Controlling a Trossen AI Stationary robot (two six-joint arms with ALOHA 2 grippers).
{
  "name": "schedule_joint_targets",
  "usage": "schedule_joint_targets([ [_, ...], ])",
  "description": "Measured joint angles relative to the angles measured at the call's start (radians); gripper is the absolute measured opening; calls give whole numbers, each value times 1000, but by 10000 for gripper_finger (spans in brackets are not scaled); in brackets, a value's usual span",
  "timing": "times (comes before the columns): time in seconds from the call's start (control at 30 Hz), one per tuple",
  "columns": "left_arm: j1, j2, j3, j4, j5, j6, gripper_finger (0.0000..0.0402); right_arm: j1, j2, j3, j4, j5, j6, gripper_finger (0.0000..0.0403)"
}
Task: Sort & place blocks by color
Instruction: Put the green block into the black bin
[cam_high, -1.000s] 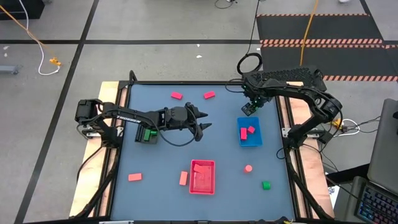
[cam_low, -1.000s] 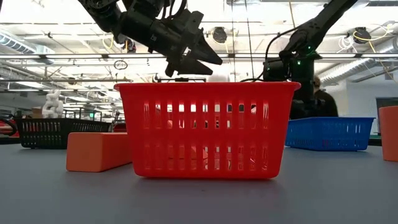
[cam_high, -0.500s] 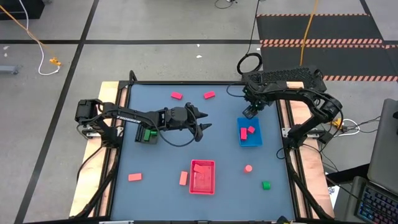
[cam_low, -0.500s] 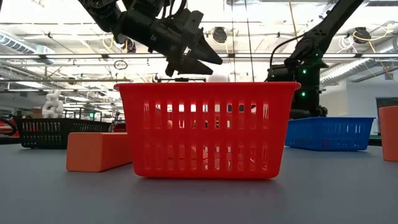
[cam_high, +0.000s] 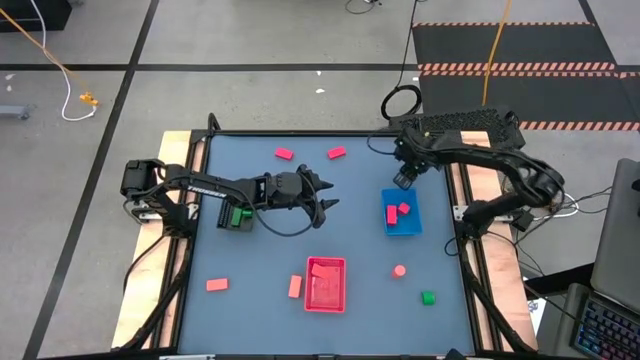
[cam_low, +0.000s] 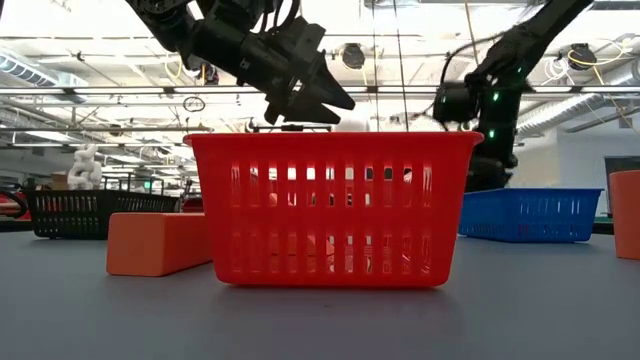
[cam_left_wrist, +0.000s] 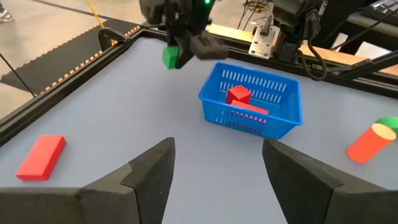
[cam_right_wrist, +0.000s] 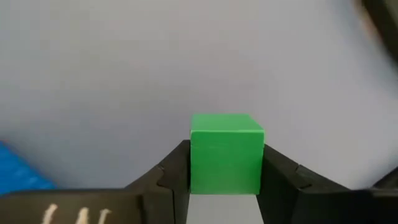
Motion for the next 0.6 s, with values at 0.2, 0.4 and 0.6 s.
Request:
schedule_joint_targets([
  [0.2,0,0,0,0,-8,8,243,55,-180,5,48,-144,67,123],
  [0.4,0,0,0,0,-9,36,243,169,-327,5,215,-380,190,123],
  [0.6,0,0,0,2,-11,51,243,317,-376,6,435,-503,287,123],
])
